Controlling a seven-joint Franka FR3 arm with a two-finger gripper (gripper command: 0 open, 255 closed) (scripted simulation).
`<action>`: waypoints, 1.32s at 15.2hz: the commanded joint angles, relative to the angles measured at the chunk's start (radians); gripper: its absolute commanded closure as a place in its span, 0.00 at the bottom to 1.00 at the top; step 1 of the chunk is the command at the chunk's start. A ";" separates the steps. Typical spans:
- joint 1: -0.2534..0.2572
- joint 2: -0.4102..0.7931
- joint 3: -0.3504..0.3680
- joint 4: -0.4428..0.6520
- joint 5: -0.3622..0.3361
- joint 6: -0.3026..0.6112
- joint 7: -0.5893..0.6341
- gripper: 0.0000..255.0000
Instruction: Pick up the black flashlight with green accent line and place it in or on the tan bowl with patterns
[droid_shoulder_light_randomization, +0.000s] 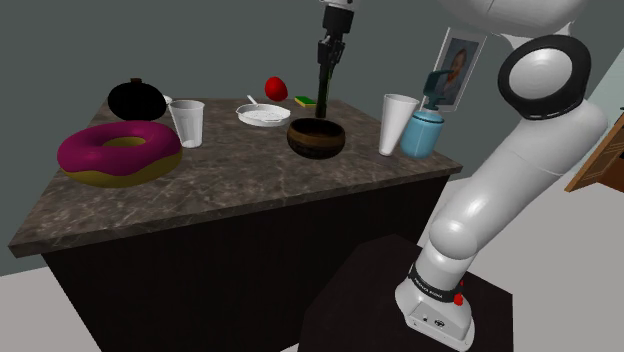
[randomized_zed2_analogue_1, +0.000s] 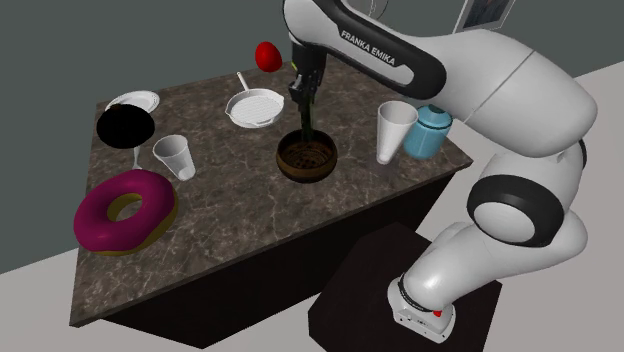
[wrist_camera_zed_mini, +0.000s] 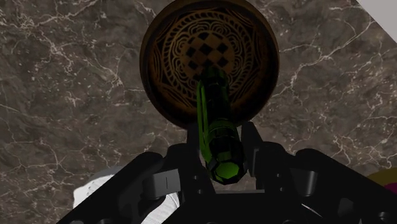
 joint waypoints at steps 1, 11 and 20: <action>0.000 -0.017 -0.001 -0.047 0.001 0.030 -0.001 1.00; 0.000 -0.048 -0.001 -0.149 0.003 0.101 -0.004 1.00; 0.000 -0.048 -0.001 -0.149 0.003 0.101 -0.004 0.00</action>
